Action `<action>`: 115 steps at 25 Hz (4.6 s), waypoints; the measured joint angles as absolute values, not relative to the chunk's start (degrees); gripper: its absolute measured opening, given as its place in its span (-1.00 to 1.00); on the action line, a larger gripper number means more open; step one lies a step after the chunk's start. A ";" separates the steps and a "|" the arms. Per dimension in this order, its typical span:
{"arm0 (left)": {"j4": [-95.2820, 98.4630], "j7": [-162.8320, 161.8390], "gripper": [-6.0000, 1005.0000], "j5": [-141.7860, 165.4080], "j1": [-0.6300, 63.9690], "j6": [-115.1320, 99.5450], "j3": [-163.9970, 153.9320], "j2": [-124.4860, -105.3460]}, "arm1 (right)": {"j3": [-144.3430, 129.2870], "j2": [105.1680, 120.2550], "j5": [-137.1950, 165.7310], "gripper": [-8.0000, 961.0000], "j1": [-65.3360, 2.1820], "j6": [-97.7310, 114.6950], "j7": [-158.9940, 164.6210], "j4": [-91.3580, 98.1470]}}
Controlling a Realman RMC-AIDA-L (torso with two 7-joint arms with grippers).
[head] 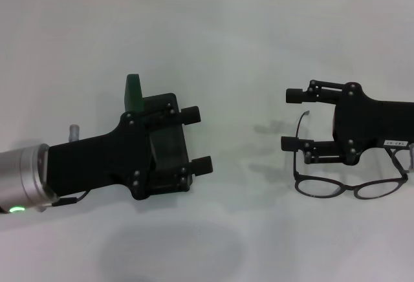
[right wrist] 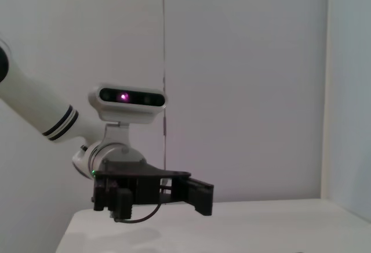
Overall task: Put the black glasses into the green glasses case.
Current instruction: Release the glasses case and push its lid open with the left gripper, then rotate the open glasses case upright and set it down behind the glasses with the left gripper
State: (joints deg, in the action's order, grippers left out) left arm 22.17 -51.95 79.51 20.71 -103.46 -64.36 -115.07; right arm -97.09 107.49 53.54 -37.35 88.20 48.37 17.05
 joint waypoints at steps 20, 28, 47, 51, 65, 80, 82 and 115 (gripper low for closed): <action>25.23 -67.70 0.57 74.70 19.54 -99.83 -57.97 -115.04 | -97.02 107.48 53.70 0.59 -37.09 88.00 47.91 17.05; 46.70 -106.51 0.57 91.87 16.64 -87.19 -55.70 -111.98 | -97.03 107.30 53.70 0.59 -36.82 87.97 47.85 17.05; 65.10 -135.75 0.57 121.88 21.11 -86.14 -54.17 -116.77 | -97.03 107.13 53.70 0.59 -37.44 87.39 47.85 17.06; 65.47 -138.77 0.57 125.10 22.94 -86.29 -55.59 -116.88 | -97.03 107.04 53.72 0.59 -37.44 87.01 47.82 17.05; 65.76 -140.18 0.57 131.59 26.24 -85.84 -56.12 -118.46 | -97.03 107.20 53.79 0.59 -37.88 86.55 47.81 17.05; 66.46 -141.95 -0.08 135.24 26.19 -85.31 -55.64 -117.04 | -97.03 107.54 53.79 0.58 -37.97 86.55 47.87 17.75; 66.45 -141.81 -0.21 135.64 26.25 -85.34 -55.64 -116.87 | -97.03 107.63 53.79 0.58 -38.03 86.35 47.86 17.80; 64.51 -105.14 -0.48 136.36 45.70 -65.68 -75.25 -119.05 | -96.95 107.42 71.28 0.58 -39.90 88.03 47.41 23.09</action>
